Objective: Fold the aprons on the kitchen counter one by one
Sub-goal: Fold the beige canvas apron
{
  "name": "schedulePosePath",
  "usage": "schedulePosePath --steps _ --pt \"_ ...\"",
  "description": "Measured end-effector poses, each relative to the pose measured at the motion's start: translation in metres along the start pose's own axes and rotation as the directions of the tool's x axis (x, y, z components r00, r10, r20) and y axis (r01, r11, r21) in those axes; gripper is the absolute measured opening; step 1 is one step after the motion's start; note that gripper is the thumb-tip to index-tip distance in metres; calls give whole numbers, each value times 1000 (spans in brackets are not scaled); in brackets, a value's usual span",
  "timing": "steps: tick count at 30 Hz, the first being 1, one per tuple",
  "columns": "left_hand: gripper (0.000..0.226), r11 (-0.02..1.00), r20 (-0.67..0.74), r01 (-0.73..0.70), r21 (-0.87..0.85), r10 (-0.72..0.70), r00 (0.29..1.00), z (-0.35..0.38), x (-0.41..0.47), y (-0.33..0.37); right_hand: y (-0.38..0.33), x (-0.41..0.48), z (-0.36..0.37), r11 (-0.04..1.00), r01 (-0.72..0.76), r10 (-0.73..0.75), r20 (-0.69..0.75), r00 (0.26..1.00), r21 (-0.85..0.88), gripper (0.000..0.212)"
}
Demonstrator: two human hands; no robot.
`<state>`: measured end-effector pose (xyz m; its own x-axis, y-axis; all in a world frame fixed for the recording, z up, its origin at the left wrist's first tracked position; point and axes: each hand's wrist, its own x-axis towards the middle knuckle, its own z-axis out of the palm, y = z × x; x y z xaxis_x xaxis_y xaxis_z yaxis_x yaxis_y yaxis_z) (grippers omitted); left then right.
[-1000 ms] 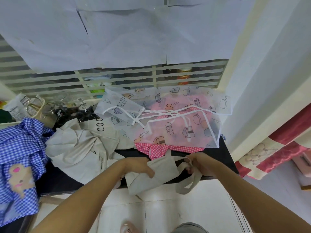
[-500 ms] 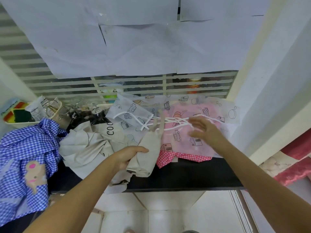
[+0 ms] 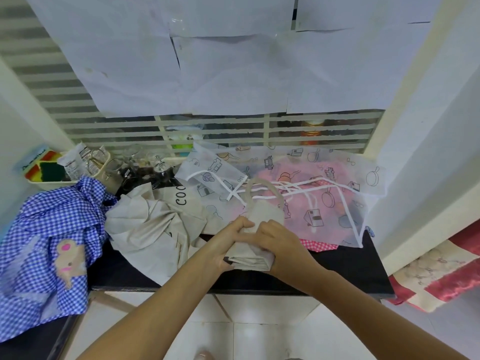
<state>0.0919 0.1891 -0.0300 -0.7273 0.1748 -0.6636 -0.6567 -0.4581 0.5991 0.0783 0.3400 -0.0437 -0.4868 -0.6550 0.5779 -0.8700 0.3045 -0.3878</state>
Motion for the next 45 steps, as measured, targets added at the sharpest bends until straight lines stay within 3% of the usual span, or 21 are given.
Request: schedulePosePath --steps 2,6,12,14,15,18,20,22,27,31,34,37,40,42,45 --pt "33 999 24 -7 -51 8 1000 5 -6 0 -1 -1 -4 999 44 -43 -47 998 21 26" --pt "30 990 112 27 -139 -11 994 9 -11 5 -7 -2 -8 995 63 -54 -119 991 77 22" --pt "26 981 81 68 -181 -54 995 9 -7 6 -6 -10 -9 990 135 -136 -6 991 -40 31" --pt "24 969 33 31 -246 -23 999 12 -5 1 -10 -7 -14 999 -25 25 26 999 -29 49" --pt "24 957 26 10 -290 -2 1000 15 -5 -2 -15 -6 -20 986 -158 157 21 987 49 47" --pt "30 910 105 -25 -414 75 992 22 -5 -10 -21 -5 -26 778 -466 515 -4 857 421 12" --pt "33 910 181 -57 -410 142 973 24 -6 -15 -17 -5 -27 654 -563 653 -1 757 505 6" --pt "32 932 196 -88 -352 165 966 22 -8 -21 -15 -1 -26 579 -640 722 48 691 506 6" --pt "49 909 173 -163 -384 245 954 16 -5 -27 -14 4 -17 569 -711 757 73 649 412 13" --pt "52 945 100 -310 -106 320 942 17 -9 -26 -15 6 -17 532 -739 777 108 620 414 14" --pt "39 935 -35 -354 0 354 935 18 -6 -26 -20 5 -16 548 -730 772 87 629 409 7" --pt "29 940 -105 -342 7 341 934 20 -6 -24 -21 2 -14 664 -686 734 -87 674 297 20" --pt "28 951 -142 -298 -78 286 948 23 -9 -22 -14 -3 -15 887 -462 440 -278 854 -17 15" --pt "28 952 -142 -267 -150 247 959 24 -11 -19 -2 -13 -13 963 -238 205 -229 952 -124 28" --pt "27 942 -118 -214 -258 189 975 24 -13 -17 7 -23 -19 982 -171 170 -28 985 -82 44"
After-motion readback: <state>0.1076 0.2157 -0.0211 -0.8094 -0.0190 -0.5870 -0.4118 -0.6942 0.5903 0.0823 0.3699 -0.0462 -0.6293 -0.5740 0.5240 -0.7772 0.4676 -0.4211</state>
